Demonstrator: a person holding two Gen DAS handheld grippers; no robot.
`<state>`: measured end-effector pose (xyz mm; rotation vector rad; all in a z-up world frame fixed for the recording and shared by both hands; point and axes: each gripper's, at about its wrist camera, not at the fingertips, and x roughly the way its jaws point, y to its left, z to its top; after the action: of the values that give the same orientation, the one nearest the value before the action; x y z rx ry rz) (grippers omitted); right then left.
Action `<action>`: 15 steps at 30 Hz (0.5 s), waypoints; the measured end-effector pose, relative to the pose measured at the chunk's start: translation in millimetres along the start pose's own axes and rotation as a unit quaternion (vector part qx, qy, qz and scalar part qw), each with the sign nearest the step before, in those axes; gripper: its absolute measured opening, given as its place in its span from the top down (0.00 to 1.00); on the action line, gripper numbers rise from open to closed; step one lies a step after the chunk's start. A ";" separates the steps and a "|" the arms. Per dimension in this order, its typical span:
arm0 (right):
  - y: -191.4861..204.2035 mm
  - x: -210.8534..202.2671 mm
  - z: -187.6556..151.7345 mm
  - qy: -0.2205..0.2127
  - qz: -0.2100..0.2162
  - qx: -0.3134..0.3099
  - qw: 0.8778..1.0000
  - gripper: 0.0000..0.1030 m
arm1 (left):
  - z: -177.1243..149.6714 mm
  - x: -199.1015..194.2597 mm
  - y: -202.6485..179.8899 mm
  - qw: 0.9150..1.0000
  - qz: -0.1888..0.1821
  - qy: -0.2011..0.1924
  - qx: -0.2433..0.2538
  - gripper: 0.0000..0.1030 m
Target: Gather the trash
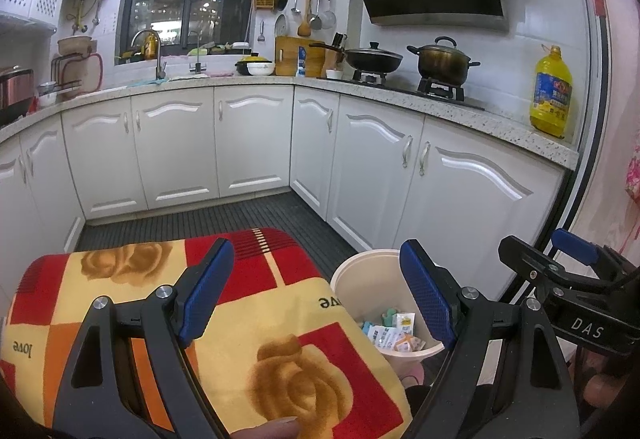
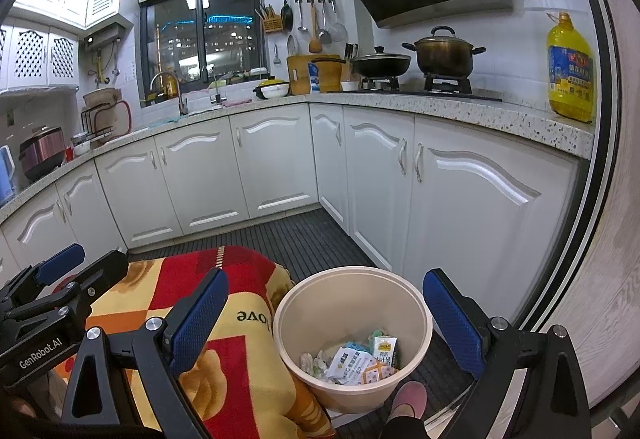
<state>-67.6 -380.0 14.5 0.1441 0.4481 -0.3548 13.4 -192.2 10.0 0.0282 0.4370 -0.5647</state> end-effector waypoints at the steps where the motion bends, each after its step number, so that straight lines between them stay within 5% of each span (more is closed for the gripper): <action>1: -0.1 0.6 -0.1 0.001 0.000 0.000 1.000 0.06 | 0.0 0.0 0.1 1.000 0.000 0.000 0.000 0.18; 15: 1.5 1.9 -0.3 0.001 0.001 -0.002 1.000 0.06 | 0.0 3.7 1.0 1.000 0.010 0.000 0.004 0.18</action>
<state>-65.6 -379.2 13.5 0.1414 0.4508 -0.3509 16.7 -193.3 8.4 0.0391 0.4335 -0.5460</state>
